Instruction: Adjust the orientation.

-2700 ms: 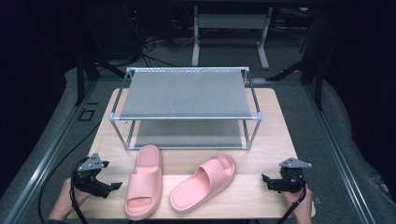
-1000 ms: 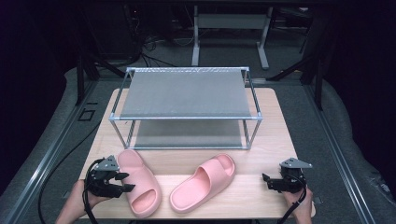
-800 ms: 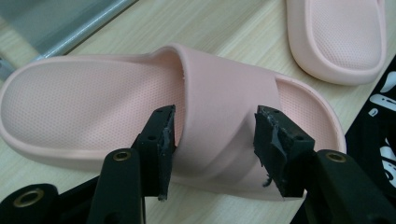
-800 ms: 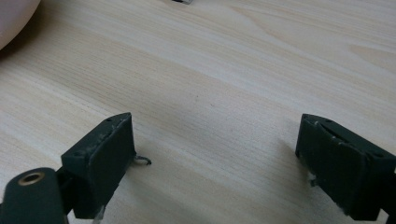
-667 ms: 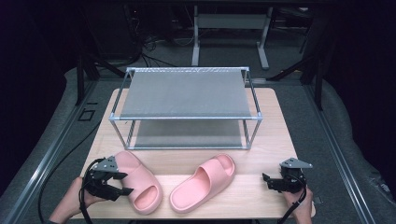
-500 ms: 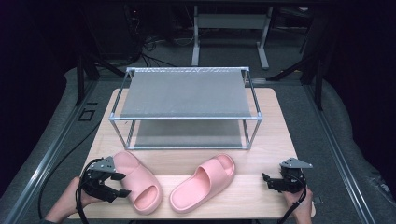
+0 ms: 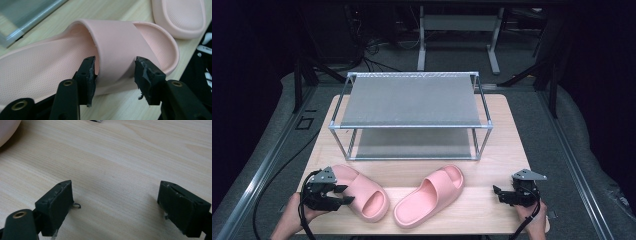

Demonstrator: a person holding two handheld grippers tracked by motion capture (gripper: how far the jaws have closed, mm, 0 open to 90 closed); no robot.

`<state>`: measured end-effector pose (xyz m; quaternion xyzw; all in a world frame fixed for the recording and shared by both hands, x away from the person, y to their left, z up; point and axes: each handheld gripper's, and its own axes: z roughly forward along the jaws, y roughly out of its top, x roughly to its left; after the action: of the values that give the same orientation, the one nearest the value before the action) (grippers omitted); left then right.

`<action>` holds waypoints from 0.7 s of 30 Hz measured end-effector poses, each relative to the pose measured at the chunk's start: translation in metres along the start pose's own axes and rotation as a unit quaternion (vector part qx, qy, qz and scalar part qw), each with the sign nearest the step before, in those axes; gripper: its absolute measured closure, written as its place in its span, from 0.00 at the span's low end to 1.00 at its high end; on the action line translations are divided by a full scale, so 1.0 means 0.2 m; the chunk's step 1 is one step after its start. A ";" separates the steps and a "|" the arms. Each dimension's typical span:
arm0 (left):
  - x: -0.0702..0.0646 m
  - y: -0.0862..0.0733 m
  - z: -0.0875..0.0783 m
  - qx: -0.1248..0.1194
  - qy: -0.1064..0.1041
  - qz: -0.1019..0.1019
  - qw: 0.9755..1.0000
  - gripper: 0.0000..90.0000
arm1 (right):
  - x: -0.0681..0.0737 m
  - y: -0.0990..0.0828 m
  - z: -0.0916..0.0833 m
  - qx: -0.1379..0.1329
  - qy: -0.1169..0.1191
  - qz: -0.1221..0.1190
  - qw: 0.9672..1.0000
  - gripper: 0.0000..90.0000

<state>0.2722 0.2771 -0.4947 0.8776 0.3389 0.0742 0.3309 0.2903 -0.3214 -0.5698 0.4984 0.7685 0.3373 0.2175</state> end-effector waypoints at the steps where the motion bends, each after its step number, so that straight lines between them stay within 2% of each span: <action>1: 0.00 0.00 0.00 -0.005 0.007 -0.010 1.000 0.61 | 0.00 0.00 0.00 0.000 0.000 0.000 1.000 0.14; 2: 0.00 0.01 0.01 -0.011 0.020 -0.028 0.999 0.64 | 0.00 0.00 0.00 0.000 0.000 0.000 1.000 0.14; 6: 0.00 0.02 0.03 -0.018 0.027 -0.042 0.999 0.68 | 0.00 0.00 0.00 0.000 0.000 0.000 1.000 0.14; 7: 0.00 0.03 0.03 -0.013 0.023 -0.038 0.999 0.69 | 0.00 0.00 0.00 0.000 0.000 0.000 1.000 0.14; 8: -0.01 0.05 0.04 0.011 0.021 -0.010 1.000 0.66 | 0.00 0.00 0.00 0.000 0.000 0.000 1.000 0.14; 9: -0.01 0.05 0.04 0.011 0.021 -0.010 1.000 0.64 | 0.00 0.00 0.00 0.000 0.000 0.000 1.000 0.14; 10: -0.01 0.06 0.04 0.026 0.013 0.004 1.000 0.64 | 0.00 0.00 0.00 0.000 0.000 0.000 1.000 0.15; 11: -0.01 0.07 0.04 0.045 0.010 0.024 0.999 0.62 | 0.00 0.00 0.00 0.000 0.001 0.000 1.000 0.15; 12: -0.01 0.09 0.03 0.065 0.003 0.056 0.996 0.61 | 0.00 0.00 0.00 0.000 0.001 0.000 1.000 0.15; 13: -0.01 0.09 0.03 0.065 0.003 0.056 0.996 0.62 | 0.00 0.00 0.00 0.000 0.001 0.000 1.000 0.15; 15: 0.00 0.10 0.03 0.088 -0.003 0.081 0.993 0.63 | 0.00 0.00 0.00 0.000 0.001 0.000 1.000 0.15; 18: 0.01 0.12 0.04 0.103 -0.002 0.089 0.991 0.69 | 0.00 0.00 0.00 0.000 0.000 0.000 1.000 0.15; 19: 0.01 0.12 0.04 0.103 0.001 0.089 0.991 0.71 | 0.00 0.00 0.00 -0.001 0.000 0.000 1.000 0.15; 21: 0.01 0.13 0.05 0.093 -0.002 0.078 0.993 0.73 | 0.00 0.00 0.00 -0.001 0.001 0.000 1.000 0.15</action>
<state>0.2926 0.2587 -0.4859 0.9285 0.2740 0.0658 0.2416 0.2903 -0.3215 -0.5698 0.4977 0.7686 0.3379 0.2175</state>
